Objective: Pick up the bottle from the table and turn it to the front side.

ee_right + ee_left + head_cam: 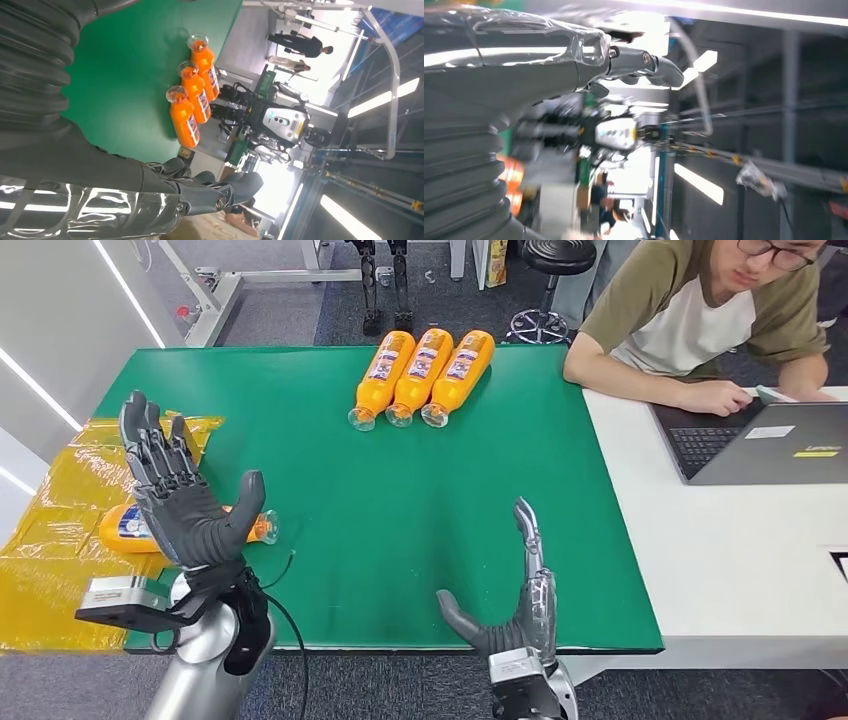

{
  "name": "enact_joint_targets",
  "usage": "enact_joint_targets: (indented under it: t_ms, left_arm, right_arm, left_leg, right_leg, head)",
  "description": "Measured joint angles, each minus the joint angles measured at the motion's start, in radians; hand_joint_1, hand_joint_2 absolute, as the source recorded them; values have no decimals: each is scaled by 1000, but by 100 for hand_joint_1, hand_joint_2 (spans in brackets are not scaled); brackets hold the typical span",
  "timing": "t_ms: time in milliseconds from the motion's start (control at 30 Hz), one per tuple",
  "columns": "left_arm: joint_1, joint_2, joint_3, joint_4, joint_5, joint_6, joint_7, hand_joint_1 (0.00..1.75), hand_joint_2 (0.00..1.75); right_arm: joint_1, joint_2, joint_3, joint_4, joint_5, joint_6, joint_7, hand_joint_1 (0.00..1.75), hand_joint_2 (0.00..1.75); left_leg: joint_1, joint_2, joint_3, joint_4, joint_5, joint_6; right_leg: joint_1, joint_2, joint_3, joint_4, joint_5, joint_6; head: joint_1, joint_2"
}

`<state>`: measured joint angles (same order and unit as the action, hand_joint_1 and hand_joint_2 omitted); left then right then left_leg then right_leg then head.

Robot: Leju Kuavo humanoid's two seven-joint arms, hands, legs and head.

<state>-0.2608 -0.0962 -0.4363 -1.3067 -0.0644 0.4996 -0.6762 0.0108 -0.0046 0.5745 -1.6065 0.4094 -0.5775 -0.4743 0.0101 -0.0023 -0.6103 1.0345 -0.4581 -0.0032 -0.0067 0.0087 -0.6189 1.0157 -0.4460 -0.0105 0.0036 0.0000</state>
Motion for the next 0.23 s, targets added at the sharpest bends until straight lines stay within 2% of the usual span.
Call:
enact_joint_targets:
  t_ms: [100,233]
  left_arm:
    - [24,-48,-22,-12,79,1,6,0,175]
    - [45,-66,-34,-12,60,48,-14,0,175]
  right_arm:
    - [2,8,0,-2,-13,-14,-8,0,175]
    - [7,19,0,-2,-17,-20,-14,0,175]
  left_leg:
    - [0,0,0,0,0,0]
    - [0,1,1,0,0,0]
  right_leg:
    - [0,0,0,0,0,0]
    - [0,0,0,0,0,0]
  head:
    - [0,0]
    - [0,0]
